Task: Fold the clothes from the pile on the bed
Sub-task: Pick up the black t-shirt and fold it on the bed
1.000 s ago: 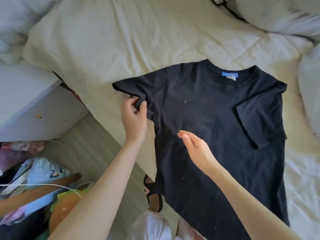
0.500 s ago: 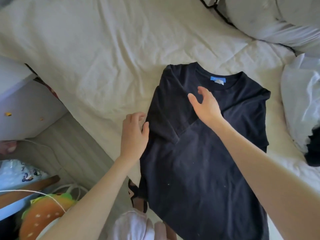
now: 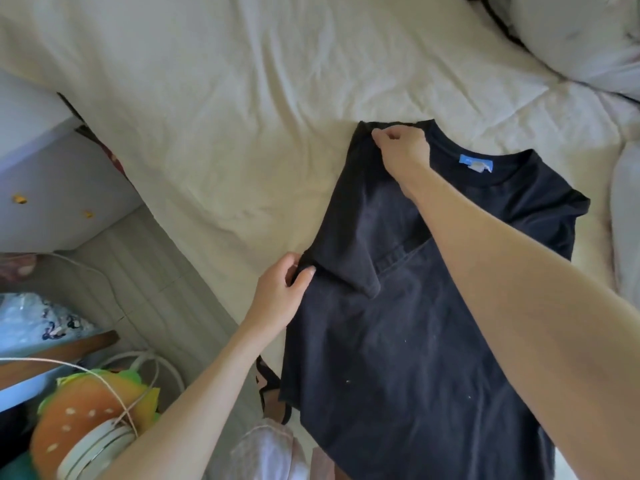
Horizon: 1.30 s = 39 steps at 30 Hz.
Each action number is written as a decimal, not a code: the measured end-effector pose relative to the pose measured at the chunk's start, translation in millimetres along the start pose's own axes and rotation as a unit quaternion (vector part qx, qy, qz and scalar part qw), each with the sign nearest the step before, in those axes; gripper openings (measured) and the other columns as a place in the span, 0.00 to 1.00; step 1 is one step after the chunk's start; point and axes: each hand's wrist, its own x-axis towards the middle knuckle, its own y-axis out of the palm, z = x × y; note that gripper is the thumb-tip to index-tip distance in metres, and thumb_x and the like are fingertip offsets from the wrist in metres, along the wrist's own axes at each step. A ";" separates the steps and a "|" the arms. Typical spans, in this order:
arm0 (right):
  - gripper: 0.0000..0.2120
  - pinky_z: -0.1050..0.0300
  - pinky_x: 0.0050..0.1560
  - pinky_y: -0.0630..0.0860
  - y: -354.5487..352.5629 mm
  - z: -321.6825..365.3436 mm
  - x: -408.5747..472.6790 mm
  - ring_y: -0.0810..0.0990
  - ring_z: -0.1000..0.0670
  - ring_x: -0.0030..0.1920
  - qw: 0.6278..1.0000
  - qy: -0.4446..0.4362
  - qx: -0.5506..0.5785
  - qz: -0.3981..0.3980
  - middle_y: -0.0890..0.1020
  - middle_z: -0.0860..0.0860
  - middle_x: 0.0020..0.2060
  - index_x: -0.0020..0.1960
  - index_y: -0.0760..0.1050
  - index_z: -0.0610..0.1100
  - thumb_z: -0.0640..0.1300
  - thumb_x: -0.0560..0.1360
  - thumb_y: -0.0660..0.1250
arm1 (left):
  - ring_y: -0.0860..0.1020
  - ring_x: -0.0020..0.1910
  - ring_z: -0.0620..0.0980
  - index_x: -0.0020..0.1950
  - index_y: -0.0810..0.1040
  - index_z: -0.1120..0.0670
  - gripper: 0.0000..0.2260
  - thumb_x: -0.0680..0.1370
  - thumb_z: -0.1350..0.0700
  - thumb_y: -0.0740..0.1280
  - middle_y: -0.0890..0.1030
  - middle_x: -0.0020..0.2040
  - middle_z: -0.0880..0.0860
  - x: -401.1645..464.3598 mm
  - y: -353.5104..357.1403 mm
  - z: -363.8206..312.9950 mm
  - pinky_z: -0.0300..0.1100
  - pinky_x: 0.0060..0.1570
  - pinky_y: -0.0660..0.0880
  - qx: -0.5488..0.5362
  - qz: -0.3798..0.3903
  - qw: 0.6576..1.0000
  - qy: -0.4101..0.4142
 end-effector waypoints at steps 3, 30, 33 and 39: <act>0.20 0.45 0.64 0.64 -4.8 -28.0 -34.8 0.69 0.44 0.66 0.978 -0.118 -0.169 -0.036 0.74 0.47 0.64 0.68 0.70 0.46 0.53 0.80 0.58 | 0.77 0.41 0.43 0.49 0.76 0.51 0.04 0.78 0.52 0.64 0.79 0.42 0.48 -5.3 -9.4 11.2 0.31 0.39 0.70 -0.014 0.005 0.999 -0.035; 0.15 0.48 0.61 0.75 12.6 -112.3 -158.7 0.76 0.50 0.52 0.879 0.309 0.332 -0.148 0.79 0.47 0.52 0.60 0.72 0.43 0.46 0.76 0.66 | 0.73 0.42 0.45 0.59 0.74 0.55 0.10 0.78 0.62 0.63 0.72 0.52 0.48 -59.2 -10.2 34.2 0.32 0.38 0.67 0.267 -0.053 0.960 0.067; 0.11 0.54 0.50 0.77 -8.3 -106.9 -125.3 0.76 0.53 0.43 0.870 0.299 0.368 -0.137 0.78 0.50 0.46 0.54 0.75 0.44 0.50 0.76 0.67 | 0.78 0.41 0.42 0.53 0.78 0.53 0.06 0.79 0.55 0.64 0.80 0.44 0.46 -44.6 20.8 -1.7 0.31 0.40 0.73 0.111 -0.020 0.993 0.021; 0.07 0.55 0.51 0.73 -29.9 -104.4 -85.2 0.77 0.49 0.49 0.887 0.301 0.332 -0.108 0.80 0.48 0.49 0.50 0.78 0.44 0.45 0.74 0.69 | 0.81 0.48 0.49 0.46 0.76 0.54 0.08 0.75 0.51 0.70 0.81 0.49 0.54 -19.6 81.9 -51.2 0.43 0.43 0.80 -0.291 0.024 0.909 -0.296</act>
